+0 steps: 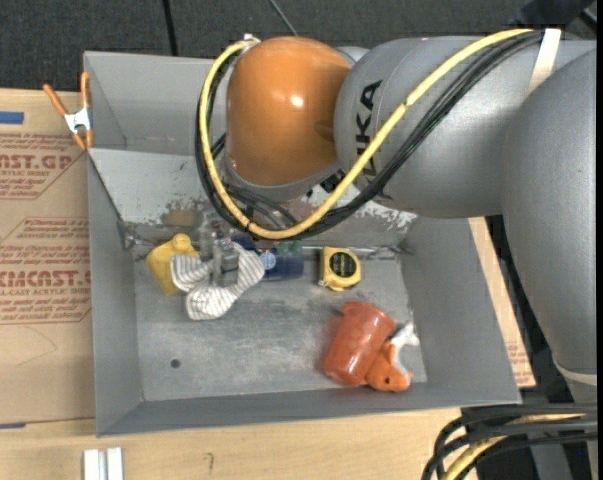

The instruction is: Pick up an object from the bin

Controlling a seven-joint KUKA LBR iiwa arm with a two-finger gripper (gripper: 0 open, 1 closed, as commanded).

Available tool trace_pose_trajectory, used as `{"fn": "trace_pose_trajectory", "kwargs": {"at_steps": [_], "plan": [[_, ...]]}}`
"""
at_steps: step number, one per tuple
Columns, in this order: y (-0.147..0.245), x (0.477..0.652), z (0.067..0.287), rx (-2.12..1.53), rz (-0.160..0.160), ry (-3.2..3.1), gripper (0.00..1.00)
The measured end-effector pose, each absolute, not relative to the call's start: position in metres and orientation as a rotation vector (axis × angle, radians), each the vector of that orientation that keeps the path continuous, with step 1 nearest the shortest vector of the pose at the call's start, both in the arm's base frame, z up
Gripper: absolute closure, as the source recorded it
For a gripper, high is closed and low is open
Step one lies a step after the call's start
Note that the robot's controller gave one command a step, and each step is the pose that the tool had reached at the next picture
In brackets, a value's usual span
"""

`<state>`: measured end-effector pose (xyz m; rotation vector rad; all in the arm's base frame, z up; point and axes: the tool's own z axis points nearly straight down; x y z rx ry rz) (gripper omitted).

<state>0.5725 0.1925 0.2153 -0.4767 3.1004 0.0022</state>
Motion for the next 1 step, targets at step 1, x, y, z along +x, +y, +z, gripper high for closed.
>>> {"fn": "trace_pose_trajectory", "kwargs": {"at_steps": [1], "plan": [[0.1925, 0.5722, 0.2148, -0.477, 0.002, 3.102, 1.0]]}}
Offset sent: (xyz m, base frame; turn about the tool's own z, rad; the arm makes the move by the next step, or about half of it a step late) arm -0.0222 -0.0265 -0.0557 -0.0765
